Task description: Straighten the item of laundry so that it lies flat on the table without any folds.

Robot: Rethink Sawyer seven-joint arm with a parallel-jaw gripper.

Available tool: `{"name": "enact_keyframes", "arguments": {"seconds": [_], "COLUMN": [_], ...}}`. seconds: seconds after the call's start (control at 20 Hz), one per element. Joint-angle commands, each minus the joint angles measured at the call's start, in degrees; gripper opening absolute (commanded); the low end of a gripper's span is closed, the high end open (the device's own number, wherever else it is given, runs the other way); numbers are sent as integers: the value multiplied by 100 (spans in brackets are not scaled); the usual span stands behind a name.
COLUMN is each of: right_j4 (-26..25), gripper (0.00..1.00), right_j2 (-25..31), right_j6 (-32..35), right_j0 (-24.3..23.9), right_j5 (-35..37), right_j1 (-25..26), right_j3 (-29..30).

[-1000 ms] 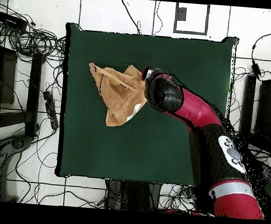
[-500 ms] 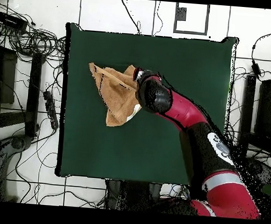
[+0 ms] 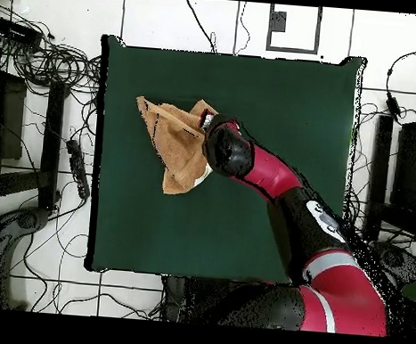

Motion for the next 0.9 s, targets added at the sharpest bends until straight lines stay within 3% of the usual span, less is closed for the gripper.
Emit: {"name": "enact_keyframes", "arguments": {"seconds": [0.05, 0.55, 0.9], "right_j4": [40, 12, 81], "gripper": [100, 100, 100], "right_j2": [507, 219, -266], "right_j6": [1155, 609, 652], "right_j0": [-2, -8, 214], "right_j5": [-208, 609, 1225], "right_j1": [514, 189, -530], "right_j3": [32, -469, -389]}}
